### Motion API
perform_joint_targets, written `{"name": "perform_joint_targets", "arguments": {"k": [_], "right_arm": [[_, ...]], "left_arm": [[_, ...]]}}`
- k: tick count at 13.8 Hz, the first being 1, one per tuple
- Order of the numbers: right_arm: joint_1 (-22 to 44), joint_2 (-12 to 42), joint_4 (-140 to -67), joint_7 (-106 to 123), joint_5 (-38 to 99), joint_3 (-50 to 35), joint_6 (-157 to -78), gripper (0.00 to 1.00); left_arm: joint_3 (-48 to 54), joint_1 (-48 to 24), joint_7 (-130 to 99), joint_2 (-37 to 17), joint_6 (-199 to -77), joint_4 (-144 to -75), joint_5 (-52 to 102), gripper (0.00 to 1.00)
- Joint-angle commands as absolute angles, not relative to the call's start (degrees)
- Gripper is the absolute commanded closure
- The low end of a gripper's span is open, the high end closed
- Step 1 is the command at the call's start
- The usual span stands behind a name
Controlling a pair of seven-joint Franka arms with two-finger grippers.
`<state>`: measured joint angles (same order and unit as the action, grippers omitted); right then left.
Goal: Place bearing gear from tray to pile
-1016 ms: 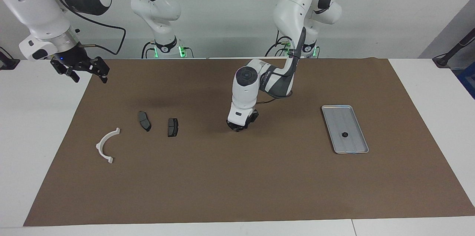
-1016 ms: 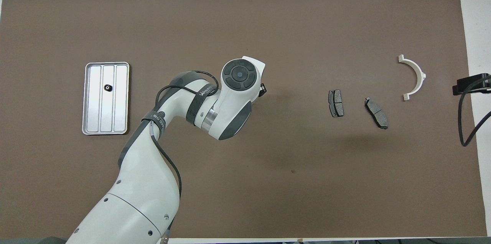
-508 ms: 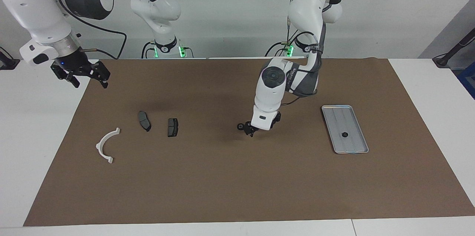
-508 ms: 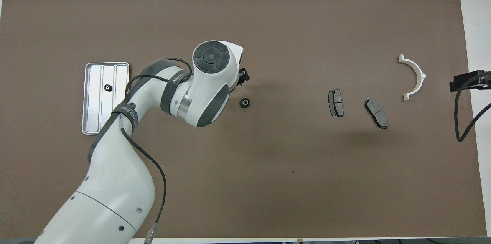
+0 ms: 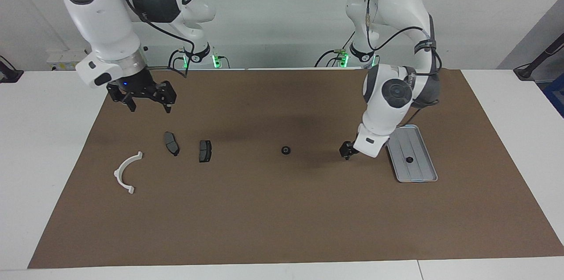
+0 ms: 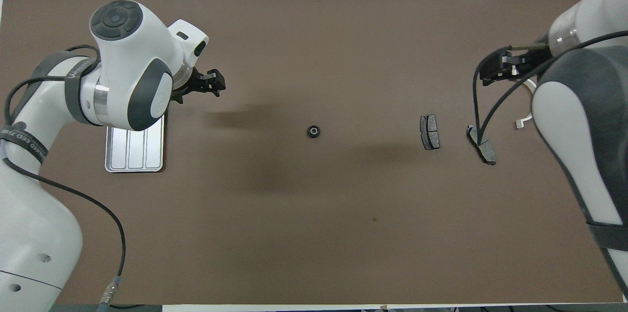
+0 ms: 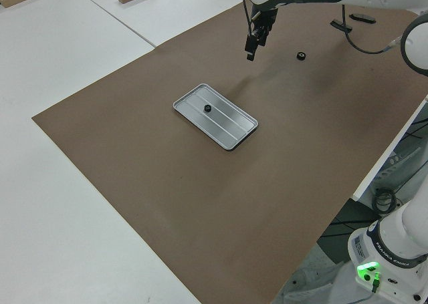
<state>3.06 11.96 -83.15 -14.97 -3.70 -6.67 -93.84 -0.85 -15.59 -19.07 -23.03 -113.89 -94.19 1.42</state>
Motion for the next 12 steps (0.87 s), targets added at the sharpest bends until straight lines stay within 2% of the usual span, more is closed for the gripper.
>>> {"name": "perform_joint_targets", "arguments": {"k": [1, 3, 5, 8, 12], "right_arm": [[10.3, 17.0, -79.2, -25.4, -4.2, -6.7, -93.9, 0.01], [15.2, 19.3, -77.9, -29.5, -4.2, -6.7, -95.2, 0.01], [17.0, 21.9, -78.1, -30.9, -3.3, -7.1, -102.4, 0.01], [23.7, 27.8, -77.0, -34.4, -4.1, -7.2, -106.2, 0.01], [26.4, 29.9, -76.9, -34.6, -6.3, -7.2, -105.2, 0.01]], "left_arm": [[-0.5, -10.7, -10.0, -21.5, -116.0, -97.0, 1.6, 0.23], [-0.6, -8.3, -4.6, -20.8, -120.2, -100.3, 1.4, 0.27], [-0.6, -6.5, -2.6, -20.1, -125.0, -103.7, 0.2, 0.3], [-0.6, -4.7, -1.4, -20.1, -127.7, -105.8, -0.8, 0.35], [-1.4, -3.1, -1.1, -19.9, -126.8, -106.0, -2.1, 0.36]]}}
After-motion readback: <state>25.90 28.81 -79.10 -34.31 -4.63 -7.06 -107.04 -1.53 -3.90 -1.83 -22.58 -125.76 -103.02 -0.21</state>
